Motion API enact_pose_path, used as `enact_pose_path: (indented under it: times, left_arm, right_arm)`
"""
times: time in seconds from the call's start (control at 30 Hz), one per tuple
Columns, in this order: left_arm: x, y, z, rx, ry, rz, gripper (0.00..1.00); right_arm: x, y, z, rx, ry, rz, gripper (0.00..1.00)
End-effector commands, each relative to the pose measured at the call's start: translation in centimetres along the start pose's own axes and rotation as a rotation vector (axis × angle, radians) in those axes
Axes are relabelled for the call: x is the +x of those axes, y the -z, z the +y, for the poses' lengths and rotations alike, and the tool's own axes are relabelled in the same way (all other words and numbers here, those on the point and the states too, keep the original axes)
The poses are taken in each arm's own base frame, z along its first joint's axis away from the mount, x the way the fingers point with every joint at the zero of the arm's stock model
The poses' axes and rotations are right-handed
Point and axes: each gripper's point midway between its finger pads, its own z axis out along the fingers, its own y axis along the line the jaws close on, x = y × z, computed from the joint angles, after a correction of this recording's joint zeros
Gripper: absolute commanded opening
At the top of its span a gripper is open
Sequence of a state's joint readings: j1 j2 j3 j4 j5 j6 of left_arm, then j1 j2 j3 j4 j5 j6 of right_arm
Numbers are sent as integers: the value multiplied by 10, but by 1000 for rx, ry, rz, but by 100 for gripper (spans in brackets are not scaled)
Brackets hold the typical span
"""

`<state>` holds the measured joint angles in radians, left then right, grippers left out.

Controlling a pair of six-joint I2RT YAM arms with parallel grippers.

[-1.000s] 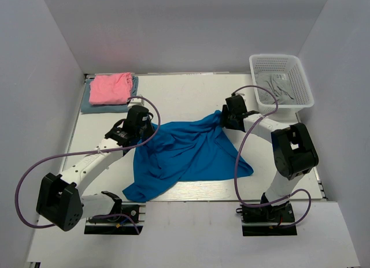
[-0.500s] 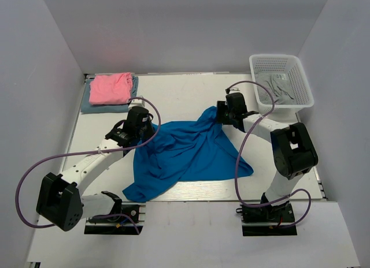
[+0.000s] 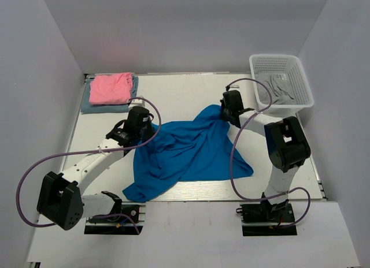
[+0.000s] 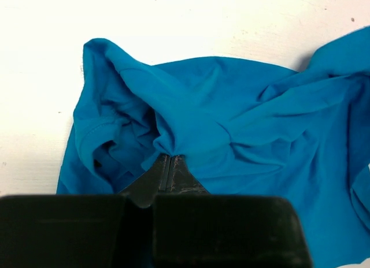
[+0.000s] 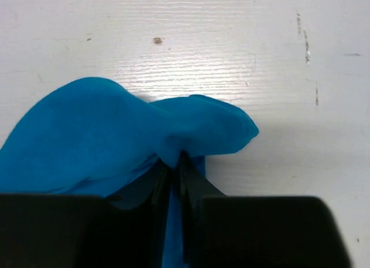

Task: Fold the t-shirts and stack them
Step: Flatten out the tshirt

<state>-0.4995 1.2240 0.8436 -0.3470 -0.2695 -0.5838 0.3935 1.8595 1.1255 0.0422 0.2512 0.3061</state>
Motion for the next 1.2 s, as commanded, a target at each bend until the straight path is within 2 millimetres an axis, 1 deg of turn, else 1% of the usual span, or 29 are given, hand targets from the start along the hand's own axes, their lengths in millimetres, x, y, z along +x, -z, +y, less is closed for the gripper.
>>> enact_pose_path:
  times: [0.0,0.07,0.1,0.13,0.17,0.2,0.23,0.27,0.33,0.37,0.4,0.5,0.57,0.6,0.63,0.67,0.7,0.73,0.8,0.83,0.87,0.9,0.93,0.97,1.0,1.07,1.1,1.13,1.17]
  left_arm:
    - [-7,2,4,-15,2,-31,0]
    - [-7,2,4,-15,2,-31,0]
    - [-8,2,6,-28,2,-39,0]
    - [-8,4,7,-29,2,-38,0]
    - [-13,5,8,-38,5,-54,0]
    - [-15,7,12,-59,4,-64,0]
    - [-23,9,11,-64,9,-85,0]
    - [-33,16,10,-69,15,-109,0]
    - [-62,32,8,-83,39,-190,0]
    - [-68,38,10,-97,42,-205,0]
    - [-91,54,8,-94,69,-275,0]
    - [-114,80,6,-74,92,-347,0]
    - [-138,112,2,-21,121,-429,0]
    - [-144,123,1,-7,122,-455,0]
    - [-155,137,-1,15,131,-491,0]
    - [-156,145,-2,40,122,-500,0]
    - [-168,167,-6,94,134,-557,0]
    - [-174,180,-9,129,136,-584,0]
    - [-180,204,-15,195,140,-605,0]
    - [-193,234,-16,247,164,-666,0]
    - [-197,250,-20,293,166,-686,0]
    - [-207,275,-23,349,183,-740,0]
    - [-212,294,-24,391,181,-776,0]
    - [-212,319,-29,470,157,-812,0]
    - [-217,342,-31,522,156,-844,0]
    - [-217,371,-42,622,100,-868,0]
    - [-223,396,-44,664,86,-909,0]
    - [-221,407,-48,709,64,-906,0]
    - [-225,432,-46,735,52,-943,0]
  right_arm:
    - [-36,20,-7,37,-26,-134,15]
    - [-43,26,-10,50,-7,-154,10]
    - [-46,31,-13,66,-2,-161,2]
    - [-47,32,-15,75,0,-164,0]
    - [-56,40,-17,86,0,-188,0]
    - [-55,42,-20,94,7,-183,0]
    - [-57,46,-20,96,7,-188,0]
    - [-68,57,-23,110,-3,-221,0]
    - [-68,65,-27,128,0,-217,0]
    - [-81,85,-29,129,-11,-257,0]
    - [-84,91,-31,134,-17,-271,0]
    - [-98,140,-37,125,-51,-332,0]
    - [-104,159,-41,126,-66,-364,0]
    - [-111,189,-43,101,-80,-412,0]
    - [-112,198,-42,86,-85,-426,0]
    - [-113,208,-42,71,-91,-439,0]
    - [-120,240,-39,15,-108,-493,0]
    - [-121,250,-34,-31,-105,-507,0]
    - [-128,294,-31,-109,-119,-588,0]
    - [-132,307,-27,-144,-117,-607,0]
    - [-136,330,-23,-194,-115,-643,0]
    - [-145,354,-22,-224,-122,-691,0]
    - [-140,377,-21,-264,-95,-706,0]
    - [-138,388,-16,-306,-72,-710,0]
    - [-150,419,-16,-333,-63,-772,0]
    - [-143,446,-14,-386,-41,-788,0]
    - [-149,471,-16,-408,-41,-839,0]
    - [-145,489,-15,-445,-31,-867,0]
    - [-145,499,-15,-458,-22,-886,0]
